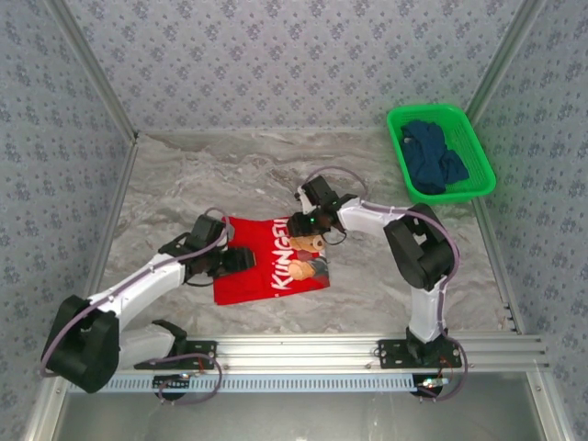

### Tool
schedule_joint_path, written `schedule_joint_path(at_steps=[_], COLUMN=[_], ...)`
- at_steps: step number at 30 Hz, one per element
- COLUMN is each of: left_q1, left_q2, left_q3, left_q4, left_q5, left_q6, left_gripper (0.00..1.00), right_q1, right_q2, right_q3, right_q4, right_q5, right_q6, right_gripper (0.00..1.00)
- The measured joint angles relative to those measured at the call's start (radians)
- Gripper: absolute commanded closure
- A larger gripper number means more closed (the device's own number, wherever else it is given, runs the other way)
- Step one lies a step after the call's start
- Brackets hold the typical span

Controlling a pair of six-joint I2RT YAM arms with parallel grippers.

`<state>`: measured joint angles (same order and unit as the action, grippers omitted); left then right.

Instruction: Fold the inside-out t-shirt

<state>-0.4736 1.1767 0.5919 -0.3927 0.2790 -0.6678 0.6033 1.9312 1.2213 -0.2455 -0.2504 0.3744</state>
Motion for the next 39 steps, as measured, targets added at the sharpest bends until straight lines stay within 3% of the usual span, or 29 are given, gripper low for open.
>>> schedule_joint_path(at_steps=[4, 10, 12, 15, 17, 20, 24, 29, 34, 39], left_q1=[0.000, -0.008, -0.013, -0.013, -0.006, 0.024, 0.074, 0.081, 0.081, 0.082], left_q2=[0.073, 0.327, 0.417, 0.535, 0.573, 0.552, 0.440, 0.375, 0.395, 0.454], left_q3=[0.007, 0.188, 0.283, 0.443, 0.520, 0.548, 0.469, 0.381, 0.345, 0.345], left_q4=[0.009, 0.046, 0.068, 0.073, 0.079, 0.090, 0.098, 0.090, 0.076, 0.097], left_q5=[0.029, 0.031, 0.025, -0.008, -0.041, -0.075, -0.101, -0.095, -0.085, -0.059], left_q6=[0.004, 0.045, 0.072, 0.129, 0.164, 0.188, 0.183, 0.147, 0.117, 0.096], left_gripper=[0.37, 0.38, 0.38, 0.38, 0.38, 0.37, 0.37, 0.41, 0.53, 0.62], right_q1=[-0.070, -0.101, -0.063, 0.079, 0.182, 0.198, 0.058, -0.129, -0.174, -0.174], right_q2=[-0.047, -0.307, -0.410, -0.547, -0.592, -0.617, -0.576, -0.350, -0.142, -0.033], right_q3=[-0.083, -0.377, -0.476, -0.589, -0.599, -0.543, -0.438, -0.231, -0.066, 0.010], right_q4=[-0.018, -0.044, -0.044, -0.043, -0.048, -0.065, -0.016, 0.048, 0.055, 0.063], right_q5=[0.000, 0.067, 0.093, 0.112, 0.107, 0.116, 0.108, 0.076, 0.033, -0.023], right_q6=[0.027, 0.122, 0.182, 0.264, 0.281, 0.245, 0.172, 0.088, 0.034, 0.016], right_gripper=[0.59, 0.58, 0.55, 0.51, 0.49, 0.44, 0.43, 0.45, 0.49, 0.56])
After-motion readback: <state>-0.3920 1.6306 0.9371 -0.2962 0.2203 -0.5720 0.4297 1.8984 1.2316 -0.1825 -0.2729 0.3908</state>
